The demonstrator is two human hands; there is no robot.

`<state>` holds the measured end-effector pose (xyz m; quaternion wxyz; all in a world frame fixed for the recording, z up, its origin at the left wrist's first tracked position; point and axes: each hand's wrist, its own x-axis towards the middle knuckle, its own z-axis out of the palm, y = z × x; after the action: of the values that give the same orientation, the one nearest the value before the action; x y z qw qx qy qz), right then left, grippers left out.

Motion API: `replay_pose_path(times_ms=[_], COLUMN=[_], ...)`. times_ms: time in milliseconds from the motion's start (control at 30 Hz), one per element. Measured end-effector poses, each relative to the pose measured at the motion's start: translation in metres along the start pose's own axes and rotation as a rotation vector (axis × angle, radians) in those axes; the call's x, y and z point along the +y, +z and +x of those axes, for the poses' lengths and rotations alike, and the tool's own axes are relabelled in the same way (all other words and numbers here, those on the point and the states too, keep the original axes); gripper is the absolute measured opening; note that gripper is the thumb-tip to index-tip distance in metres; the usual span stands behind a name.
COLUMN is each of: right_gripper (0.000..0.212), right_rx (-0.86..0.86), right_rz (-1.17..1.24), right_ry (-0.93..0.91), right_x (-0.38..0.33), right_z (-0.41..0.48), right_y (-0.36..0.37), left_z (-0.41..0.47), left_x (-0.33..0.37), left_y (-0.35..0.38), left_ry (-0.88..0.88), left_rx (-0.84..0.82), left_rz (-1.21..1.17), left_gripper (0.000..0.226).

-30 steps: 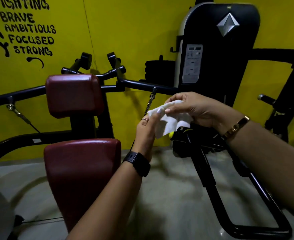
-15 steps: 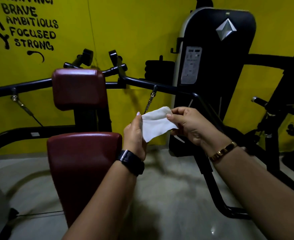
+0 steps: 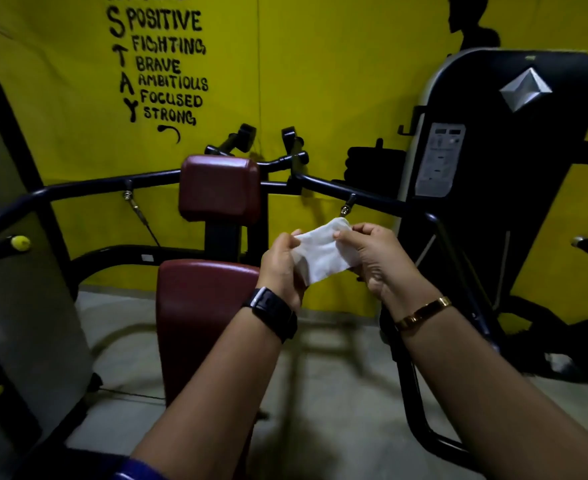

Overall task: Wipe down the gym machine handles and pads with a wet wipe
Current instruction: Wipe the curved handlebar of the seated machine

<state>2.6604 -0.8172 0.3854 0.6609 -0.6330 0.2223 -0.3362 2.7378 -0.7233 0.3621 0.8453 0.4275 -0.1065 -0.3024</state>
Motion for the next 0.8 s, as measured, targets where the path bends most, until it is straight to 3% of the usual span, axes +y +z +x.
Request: replay_pose_path(times_ms=[233,367,700,800], right_gripper=[0.012,0.027,0.007,0.022], right_rx=[-0.164,-0.245,-0.476,-0.584], right_rz=[0.107,0.116,0.084,0.06], right_ry=[0.01,0.027,0.125,0.143], right_x=[0.011,0.025,0.046,0.046], right_z=[-0.024,-0.05,-0.108,-0.126], right_y=[-0.008,-0.009,0.02,0.041], left_z=[-0.041,-0.068,-0.151,-0.174], left_x=[-0.006,-0.02,-0.021,-0.009], left_y=[0.003,-0.005,-0.057,-0.073], left_ry=[0.066,0.091,0.145,0.19], left_rx=[0.192,0.262,0.503,0.547], left_rz=[0.03,0.042,-0.007,-0.016], left_gripper=[0.029,0.026,0.023,0.028])
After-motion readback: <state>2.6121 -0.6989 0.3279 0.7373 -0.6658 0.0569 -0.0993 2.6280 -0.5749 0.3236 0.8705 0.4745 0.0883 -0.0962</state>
